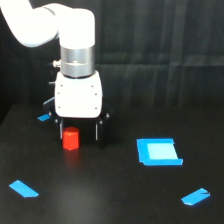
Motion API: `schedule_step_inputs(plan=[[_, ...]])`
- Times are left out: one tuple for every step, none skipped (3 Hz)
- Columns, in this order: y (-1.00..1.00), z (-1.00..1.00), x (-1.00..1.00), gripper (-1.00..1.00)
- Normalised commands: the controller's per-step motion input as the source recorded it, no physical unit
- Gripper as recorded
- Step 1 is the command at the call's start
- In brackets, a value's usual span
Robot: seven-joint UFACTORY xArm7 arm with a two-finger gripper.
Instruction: Pick up the red object from the table
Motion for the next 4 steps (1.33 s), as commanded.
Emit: schedule_step_inputs(plan=[[-0.09,-0.26,-0.02,-0.82],[-0.03,-0.15,0.15,-1.0],[-0.04,-0.02,0.2,-0.98],[0.04,-0.07,0.16,-1.0]])
